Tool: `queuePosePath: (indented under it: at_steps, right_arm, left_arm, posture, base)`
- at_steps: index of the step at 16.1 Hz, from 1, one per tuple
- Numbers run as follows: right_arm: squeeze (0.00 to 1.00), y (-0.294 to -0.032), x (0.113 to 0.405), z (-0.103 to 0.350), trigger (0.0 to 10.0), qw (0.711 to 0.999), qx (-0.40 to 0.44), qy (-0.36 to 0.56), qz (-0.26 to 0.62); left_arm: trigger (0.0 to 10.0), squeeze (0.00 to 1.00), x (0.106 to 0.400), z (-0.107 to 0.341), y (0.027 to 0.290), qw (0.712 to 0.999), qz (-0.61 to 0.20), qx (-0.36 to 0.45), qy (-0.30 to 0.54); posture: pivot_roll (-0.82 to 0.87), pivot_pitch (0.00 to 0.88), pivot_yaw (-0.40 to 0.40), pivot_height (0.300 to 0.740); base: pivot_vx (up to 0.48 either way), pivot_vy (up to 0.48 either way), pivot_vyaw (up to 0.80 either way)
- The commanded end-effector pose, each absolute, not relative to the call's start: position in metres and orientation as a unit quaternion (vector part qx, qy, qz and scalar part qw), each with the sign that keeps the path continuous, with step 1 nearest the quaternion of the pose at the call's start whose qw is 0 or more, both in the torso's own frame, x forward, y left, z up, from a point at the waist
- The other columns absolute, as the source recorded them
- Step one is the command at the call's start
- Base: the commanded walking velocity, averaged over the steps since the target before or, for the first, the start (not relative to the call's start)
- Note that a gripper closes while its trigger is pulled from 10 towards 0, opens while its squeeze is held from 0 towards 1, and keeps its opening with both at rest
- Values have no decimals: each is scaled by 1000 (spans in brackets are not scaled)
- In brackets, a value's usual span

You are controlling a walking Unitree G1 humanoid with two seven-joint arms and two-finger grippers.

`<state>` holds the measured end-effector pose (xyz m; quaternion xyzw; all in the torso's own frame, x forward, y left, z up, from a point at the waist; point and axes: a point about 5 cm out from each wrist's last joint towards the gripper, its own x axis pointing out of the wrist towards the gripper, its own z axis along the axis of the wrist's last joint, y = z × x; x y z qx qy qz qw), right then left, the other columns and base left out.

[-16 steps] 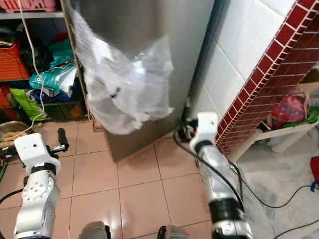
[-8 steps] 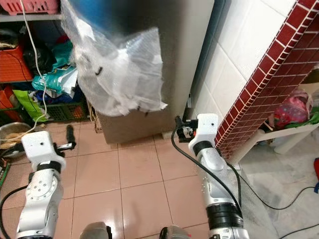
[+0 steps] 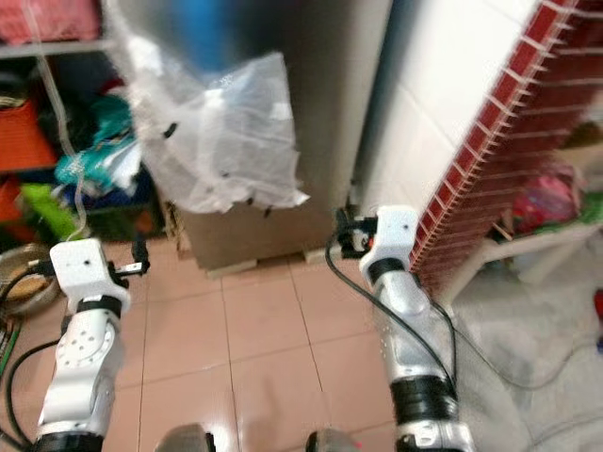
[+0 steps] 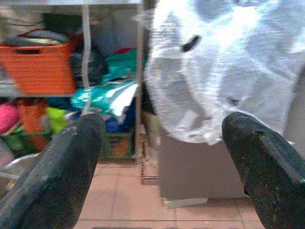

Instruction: Restocking fridge

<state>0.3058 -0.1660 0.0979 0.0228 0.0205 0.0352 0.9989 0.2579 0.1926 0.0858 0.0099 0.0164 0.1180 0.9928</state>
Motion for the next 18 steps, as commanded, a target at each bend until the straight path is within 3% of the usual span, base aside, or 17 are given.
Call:
queuePosePath:
  at_steps: [1,16,18]
  right_arm:
    - [0,-167,305,95,10000,999,20,26,29]
    - [0,-173,307,96,10000,999,3,25,20]
    - [0,-173,307,97,10000,1000,0,23,19]
  left_arm:
    - [10000,0,260,85,192,993,118,9,18]
    - [10000,0,269,83,190,996,83,-5,20]
    - [10000,0,272,85,193,994,97,38,13]
  posture:
    - [67,14,-13,740]
    - [57,5,-23,740]
    - [55,4,-24,740]
  base:
    - [0,424,-800]
    - [0,474,-691]
    - [0,480,-800]
